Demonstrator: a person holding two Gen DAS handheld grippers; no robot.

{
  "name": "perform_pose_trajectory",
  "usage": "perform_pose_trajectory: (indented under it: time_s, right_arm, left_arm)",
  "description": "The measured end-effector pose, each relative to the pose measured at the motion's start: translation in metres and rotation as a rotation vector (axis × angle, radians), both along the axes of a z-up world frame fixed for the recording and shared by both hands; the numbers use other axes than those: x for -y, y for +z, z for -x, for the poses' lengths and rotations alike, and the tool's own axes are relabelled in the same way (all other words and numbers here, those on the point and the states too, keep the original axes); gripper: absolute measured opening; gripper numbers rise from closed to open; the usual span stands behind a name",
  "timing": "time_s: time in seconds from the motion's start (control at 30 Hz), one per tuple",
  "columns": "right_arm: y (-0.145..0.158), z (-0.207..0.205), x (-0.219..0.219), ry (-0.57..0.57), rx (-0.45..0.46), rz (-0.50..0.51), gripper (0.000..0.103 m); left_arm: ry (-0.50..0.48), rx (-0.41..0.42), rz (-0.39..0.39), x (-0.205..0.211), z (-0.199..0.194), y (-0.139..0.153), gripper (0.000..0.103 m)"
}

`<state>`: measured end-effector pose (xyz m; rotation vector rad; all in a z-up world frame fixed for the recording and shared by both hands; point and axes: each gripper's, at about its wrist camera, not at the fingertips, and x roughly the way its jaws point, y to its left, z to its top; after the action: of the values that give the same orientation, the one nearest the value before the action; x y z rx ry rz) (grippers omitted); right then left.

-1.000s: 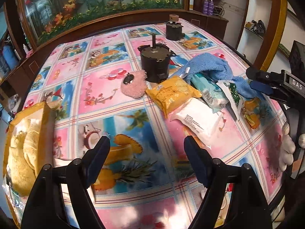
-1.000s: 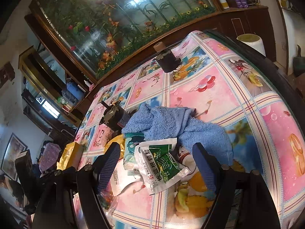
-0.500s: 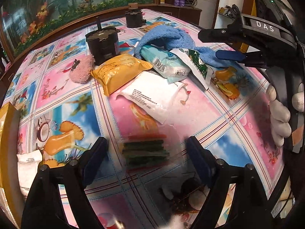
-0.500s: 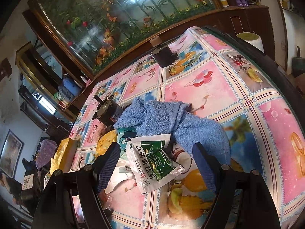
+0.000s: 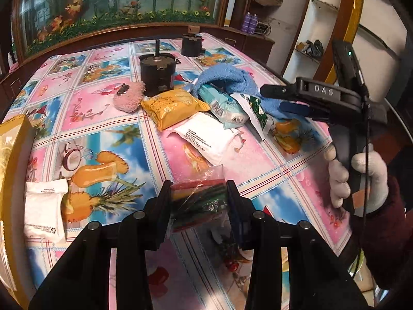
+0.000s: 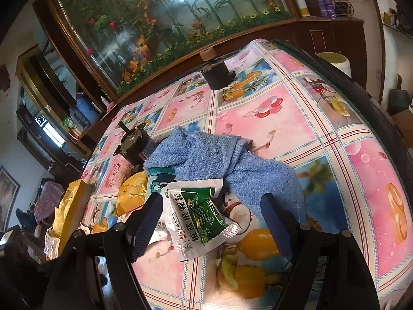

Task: Organize soft objects
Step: 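Grasp the clear bag of coloured sticks with left tool while right tool grasps the yellow crackers bag, then carry the sticks bag and crackers bag into the box and open both tools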

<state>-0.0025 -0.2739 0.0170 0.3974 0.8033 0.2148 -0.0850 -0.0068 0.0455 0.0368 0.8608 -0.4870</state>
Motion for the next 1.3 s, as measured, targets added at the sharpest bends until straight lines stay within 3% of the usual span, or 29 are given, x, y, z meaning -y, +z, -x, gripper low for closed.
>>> perform_pose_trajectory:
  time_s: [0.13, 0.37, 0.53, 0.63, 0.77, 0.9, 0.97, 1.07, 1.3]
  right_arm:
    - [0.007, 0.003, -0.006, 0.030, 0.028, -0.004, 0.081]
    - [0.030, -0.002, -0.038, 0.098, 0.041, 0.022, 0.080]
    - [0.039, -0.009, -0.095, 0.250, 0.012, 0.064, 0.080]
    - [0.030, -0.021, -0.141, 0.332, -0.021, 0.160, 0.080]
    - [0.012, -0.049, -0.184, 0.358, -0.064, 0.337, 0.080]
    - [-0.006, -0.073, -0.191, 0.332, -0.117, 0.435, 0.079]
    - [-0.014, -0.075, -0.189, 0.326, -0.133, 0.454, 0.071]
    - [-0.005, -0.066, -0.181, 0.312, -0.115, 0.407, 0.064]
    - [0.050, -0.032, -0.187, 0.311, 0.012, 0.307, 0.064]
  left_arm:
    - [0.072, 0.032, 0.053, -0.032, 0.011, 0.018, 0.038]
    - [0.170, 0.073, 0.061, -0.078, 0.026, 0.032, 0.038]
    - [0.223, 0.067, 0.107, -0.109, 0.029, 0.028, 0.038]
    - [0.247, 0.064, 0.133, -0.123, 0.031, 0.027, 0.038]
    - [0.279, 0.078, 0.143, -0.144, 0.039, 0.030, 0.038]
    - [0.332, 0.093, 0.165, -0.171, 0.044, 0.035, 0.038]
    - [0.365, 0.098, 0.180, -0.186, 0.045, 0.037, 0.038]
    - [0.411, 0.105, 0.200, -0.205, 0.048, 0.038, 0.038]
    - [0.509, 0.105, 0.262, -0.256, 0.047, 0.046, 0.038]
